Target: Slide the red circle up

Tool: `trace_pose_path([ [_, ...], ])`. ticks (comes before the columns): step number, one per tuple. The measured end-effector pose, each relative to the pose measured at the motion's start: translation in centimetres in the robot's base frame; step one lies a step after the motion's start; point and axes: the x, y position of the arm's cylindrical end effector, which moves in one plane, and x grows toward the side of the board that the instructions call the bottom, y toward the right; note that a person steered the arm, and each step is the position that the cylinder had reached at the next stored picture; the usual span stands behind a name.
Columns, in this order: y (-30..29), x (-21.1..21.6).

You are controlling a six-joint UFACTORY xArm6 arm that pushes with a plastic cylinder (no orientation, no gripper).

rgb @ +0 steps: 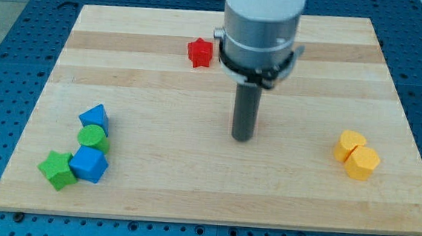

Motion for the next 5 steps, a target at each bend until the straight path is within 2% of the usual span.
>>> trace_pose_path([
  [4,3.0,-11.6],
  [5,13.8,-11.6],
])
